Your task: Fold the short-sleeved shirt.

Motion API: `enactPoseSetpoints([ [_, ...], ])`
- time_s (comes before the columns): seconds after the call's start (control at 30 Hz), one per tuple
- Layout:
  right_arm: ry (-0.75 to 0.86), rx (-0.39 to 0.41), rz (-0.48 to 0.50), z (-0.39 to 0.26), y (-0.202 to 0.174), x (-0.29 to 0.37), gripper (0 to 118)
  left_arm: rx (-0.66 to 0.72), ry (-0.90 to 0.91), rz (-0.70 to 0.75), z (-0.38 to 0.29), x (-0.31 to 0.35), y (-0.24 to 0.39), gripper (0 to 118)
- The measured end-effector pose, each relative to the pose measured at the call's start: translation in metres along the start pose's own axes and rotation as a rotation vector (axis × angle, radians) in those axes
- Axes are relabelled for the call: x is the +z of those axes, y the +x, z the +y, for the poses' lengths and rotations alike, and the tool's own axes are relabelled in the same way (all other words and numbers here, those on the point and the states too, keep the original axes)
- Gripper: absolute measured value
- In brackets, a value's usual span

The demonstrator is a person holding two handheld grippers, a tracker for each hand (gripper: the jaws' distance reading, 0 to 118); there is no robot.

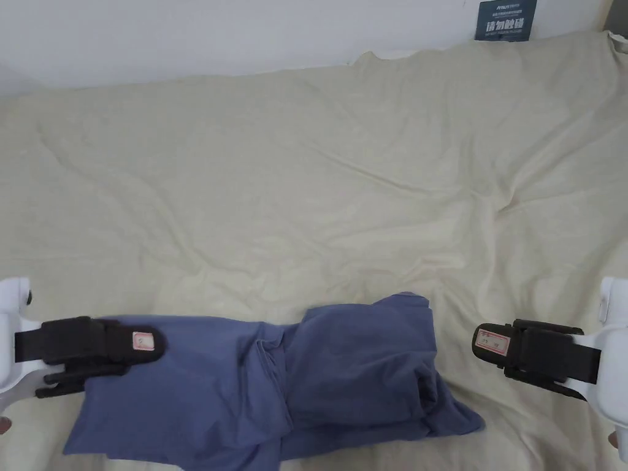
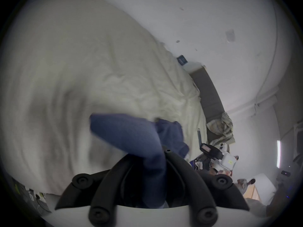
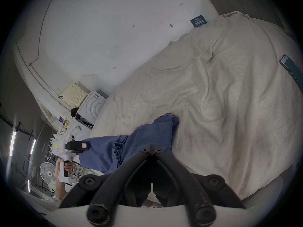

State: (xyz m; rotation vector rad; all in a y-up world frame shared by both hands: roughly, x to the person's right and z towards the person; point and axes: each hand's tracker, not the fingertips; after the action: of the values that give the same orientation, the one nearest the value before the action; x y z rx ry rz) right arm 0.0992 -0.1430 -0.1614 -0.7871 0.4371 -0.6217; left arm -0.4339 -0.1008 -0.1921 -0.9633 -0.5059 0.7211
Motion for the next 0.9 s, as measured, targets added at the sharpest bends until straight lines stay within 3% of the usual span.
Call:
enactPoseSetpoints([
  [0.27,0.035,-0.037,0.003,0.002,0.029,0.018,0,-0.153,-0.202,-0.12,0.02,-0.11,0.107,15],
  [0.57,0.101,-0.118,-0.042,0.0,0.064,0.052,0,-0.233,-0.521,0.038,-0.001,-0.27,0.129,16],
  [0.6,0.107,-0.124,-0.048,0.0,0.066,0.054,0,-0.221,-0.512,0.041,-0.003,-0.275,0.128,24],
  [0.63,0.111,-0.128,-0.052,-0.001,0.066,0.057,0,-0.221,-0.504,0.03,-0.004,-0.277,0.125,42],
  [0.7,0.116,-0.135,-0.059,-0.001,0.068,0.06,0,-0.217,-0.499,-0.009,-0.007,-0.272,0.124,102],
  [0.73,0.117,-0.137,-0.062,-0.001,0.069,0.06,0,-0.205,-0.492,-0.042,-0.007,-0.267,0.122,117],
  [0.9,0.107,-0.135,-0.077,0.0,0.066,0.053,0,-0.179,-0.332,-0.056,0.002,-0.217,0.111,118],
])
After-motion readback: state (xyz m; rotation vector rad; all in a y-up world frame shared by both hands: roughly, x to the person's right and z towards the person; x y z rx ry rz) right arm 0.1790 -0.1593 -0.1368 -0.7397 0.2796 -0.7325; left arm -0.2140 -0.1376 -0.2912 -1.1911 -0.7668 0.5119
